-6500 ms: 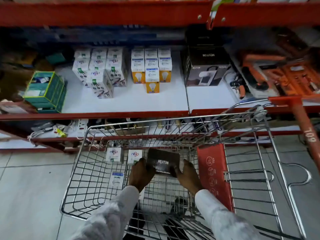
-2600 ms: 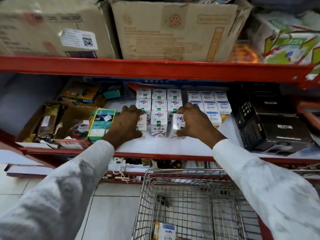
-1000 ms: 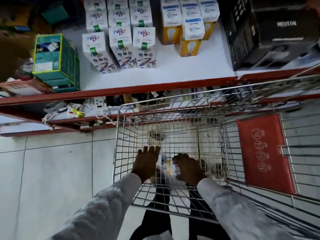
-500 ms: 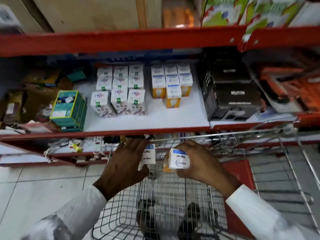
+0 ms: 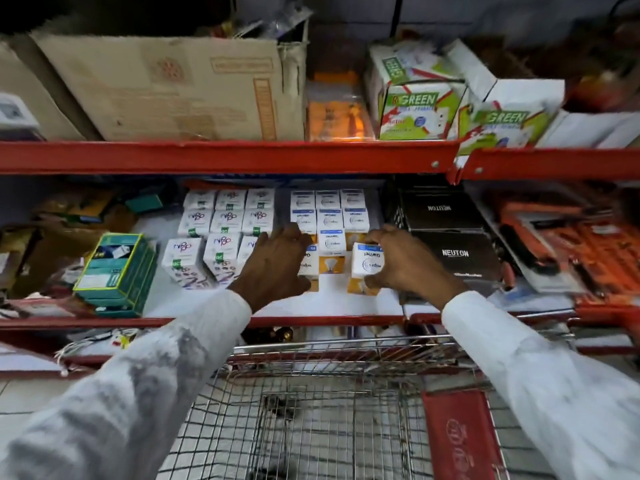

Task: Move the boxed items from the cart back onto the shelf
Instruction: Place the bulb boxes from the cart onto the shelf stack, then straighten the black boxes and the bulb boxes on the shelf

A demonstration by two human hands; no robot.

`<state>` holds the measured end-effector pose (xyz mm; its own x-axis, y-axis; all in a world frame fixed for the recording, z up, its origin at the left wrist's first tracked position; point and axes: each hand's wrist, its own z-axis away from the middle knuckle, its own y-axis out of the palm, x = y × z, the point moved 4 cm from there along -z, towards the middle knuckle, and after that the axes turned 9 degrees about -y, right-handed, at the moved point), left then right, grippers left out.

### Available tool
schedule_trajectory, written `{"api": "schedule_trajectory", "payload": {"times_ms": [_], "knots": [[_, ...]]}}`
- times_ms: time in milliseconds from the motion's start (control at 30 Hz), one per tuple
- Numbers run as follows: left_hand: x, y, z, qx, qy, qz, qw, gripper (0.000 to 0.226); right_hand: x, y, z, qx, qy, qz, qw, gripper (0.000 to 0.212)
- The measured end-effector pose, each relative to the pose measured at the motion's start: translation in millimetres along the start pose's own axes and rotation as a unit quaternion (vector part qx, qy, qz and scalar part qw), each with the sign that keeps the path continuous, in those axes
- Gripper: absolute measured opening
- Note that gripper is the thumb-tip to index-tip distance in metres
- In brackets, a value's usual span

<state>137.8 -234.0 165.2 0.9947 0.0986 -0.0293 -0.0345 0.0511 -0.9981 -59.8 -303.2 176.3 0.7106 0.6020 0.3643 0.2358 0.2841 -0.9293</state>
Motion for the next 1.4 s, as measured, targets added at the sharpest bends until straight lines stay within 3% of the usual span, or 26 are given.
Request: {"api": "schedule_trajectory", "payload": {"times_ms": [100,367,800,1033,1233,1400], "knots": [[1,14,-30,0.014,-0.016,-0.033,0.999,0.065,-21,6,-25,0.000,0.001,0.013,1.000,0.073],[4,44,-75,0.033,-0.038,-0.039,0.998,0.070,-47,26,-65,0.010,0.008,0.098,0.995,0.073],[3,67,-71,0.002,-0.044,0.033,0.999,0.073,-57,59,-67,-0.005,0.006,0.078,0.997,0.076],[-32,47,-32,-0.037,-0.012,0.027,0.999,0.075,-39,50,-11,-0.090,-0.003,0.146,0.985,0.073],[-96,34,-19,-0.018,0.000,0.155,0.988,0.071,-63,23,48,-0.193,0.066,0.125,0.971,0.063],[-157,38,-35,0.031,-0.090,0.392,0.915,0.059,-124,2,78,-0.214,0.204,0.054,0.954,0.070]]}}
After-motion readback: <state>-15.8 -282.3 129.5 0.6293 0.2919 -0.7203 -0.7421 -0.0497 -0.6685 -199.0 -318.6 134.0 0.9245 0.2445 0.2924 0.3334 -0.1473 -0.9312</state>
